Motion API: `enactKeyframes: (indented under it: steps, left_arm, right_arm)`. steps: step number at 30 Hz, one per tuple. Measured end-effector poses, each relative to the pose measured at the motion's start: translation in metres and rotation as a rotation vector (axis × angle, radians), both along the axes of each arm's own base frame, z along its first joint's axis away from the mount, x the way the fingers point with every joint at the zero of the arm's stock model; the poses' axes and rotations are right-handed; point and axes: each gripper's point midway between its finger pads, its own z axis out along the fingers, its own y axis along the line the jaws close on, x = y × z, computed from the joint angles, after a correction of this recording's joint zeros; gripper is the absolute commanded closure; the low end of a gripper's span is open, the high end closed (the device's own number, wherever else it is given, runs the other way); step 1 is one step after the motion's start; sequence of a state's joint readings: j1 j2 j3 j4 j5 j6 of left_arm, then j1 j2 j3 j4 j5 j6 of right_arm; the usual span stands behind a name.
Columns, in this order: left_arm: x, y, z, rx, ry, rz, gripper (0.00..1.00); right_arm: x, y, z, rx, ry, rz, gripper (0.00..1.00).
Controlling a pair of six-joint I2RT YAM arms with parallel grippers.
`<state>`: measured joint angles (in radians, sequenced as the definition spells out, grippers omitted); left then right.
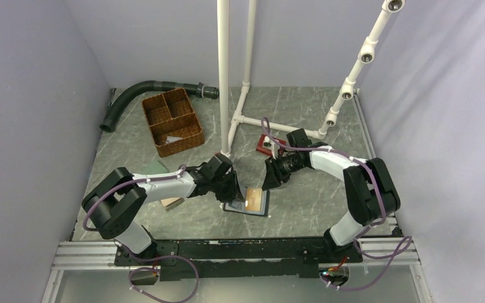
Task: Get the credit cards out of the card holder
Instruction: Remove the credit card from the card holder.
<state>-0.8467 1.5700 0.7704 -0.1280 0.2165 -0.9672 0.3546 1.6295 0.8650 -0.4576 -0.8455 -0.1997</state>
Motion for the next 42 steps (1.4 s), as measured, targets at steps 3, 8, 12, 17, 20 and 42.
enactKeyframes:
  steps: [3,8,12,17,20,42]
  left_arm:
    - [0.001,0.001,0.006,-0.024,-0.004,0.015,0.69]
    - [0.003,0.003,0.014,-0.063,-0.012,0.042,0.81]
    - [0.004,0.003,0.014,-0.079,-0.006,0.052,1.0]
    - [0.004,0.002,0.014,-0.095,0.002,0.061,1.0]
    - [0.003,0.004,0.017,-0.125,-0.015,0.07,1.0]
    - [0.013,-0.012,0.068,-0.449,-0.209,0.039,1.0]
  right_arm:
    - [0.0,0.001,0.013,0.023,-0.048,0.017,0.59]
    - [-0.008,0.008,0.024,0.083,-0.049,0.062,0.58]
    - [-0.025,0.023,0.028,0.12,-0.02,0.123,0.58]
    - [-0.049,0.042,0.02,0.14,0.103,0.182,0.58]
    - [-0.051,0.045,0.013,0.142,0.183,0.161,0.58]
    - [-0.032,0.049,0.034,0.29,0.353,0.075,0.56]
